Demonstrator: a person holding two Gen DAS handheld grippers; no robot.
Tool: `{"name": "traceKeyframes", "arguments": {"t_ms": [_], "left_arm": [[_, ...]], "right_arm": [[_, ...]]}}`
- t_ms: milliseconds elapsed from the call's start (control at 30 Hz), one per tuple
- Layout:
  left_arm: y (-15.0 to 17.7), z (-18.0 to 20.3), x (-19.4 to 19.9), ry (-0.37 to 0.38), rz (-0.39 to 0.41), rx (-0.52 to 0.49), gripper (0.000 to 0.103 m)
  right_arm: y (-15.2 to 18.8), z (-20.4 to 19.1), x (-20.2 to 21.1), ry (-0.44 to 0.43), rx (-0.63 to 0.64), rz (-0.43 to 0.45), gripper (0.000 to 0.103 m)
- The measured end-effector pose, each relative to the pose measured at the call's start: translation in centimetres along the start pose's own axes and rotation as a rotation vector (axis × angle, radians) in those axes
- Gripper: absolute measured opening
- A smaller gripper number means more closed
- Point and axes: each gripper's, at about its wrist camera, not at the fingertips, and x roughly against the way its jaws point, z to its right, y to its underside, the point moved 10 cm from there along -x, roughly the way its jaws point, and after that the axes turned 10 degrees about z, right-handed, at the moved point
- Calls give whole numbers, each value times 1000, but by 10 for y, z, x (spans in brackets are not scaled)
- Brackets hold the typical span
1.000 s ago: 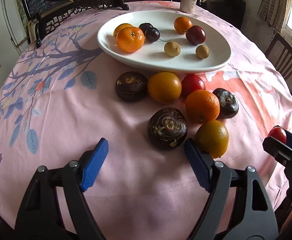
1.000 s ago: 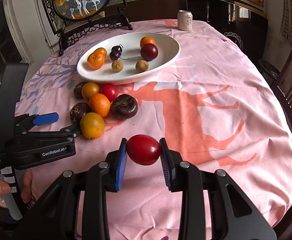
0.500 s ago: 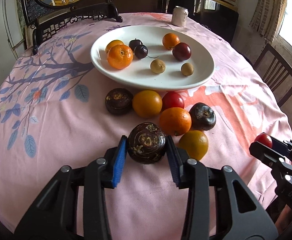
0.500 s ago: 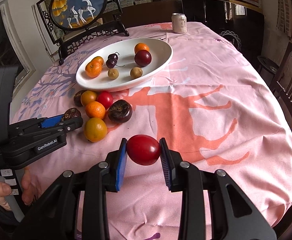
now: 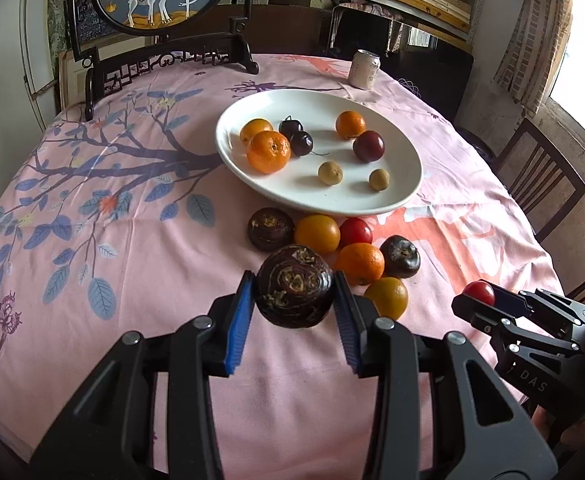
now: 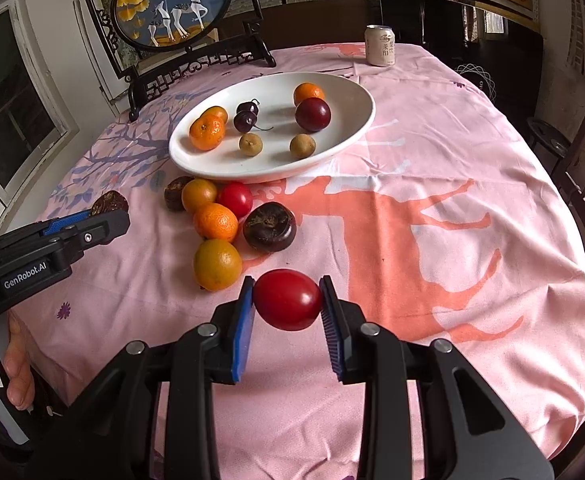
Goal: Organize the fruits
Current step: 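Lower the tomato and passion fruit onto the white plate while opening both grippers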
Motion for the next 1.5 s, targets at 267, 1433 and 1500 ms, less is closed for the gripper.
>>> {"name": "traceKeyframes", "arguments": {"t_ms": [267,1433,1500], "left_arm": [[-90,1,-51,11,-6,-33,40],[-13,-3,11,23,36,18,79],[0,-8,16,10,29,15,79]], "right_arm": [[-86,1,-38,65,129,58,33],[-49,0,18,64,66,76,66],[-43,-1,17,73,74,67,66]]}}
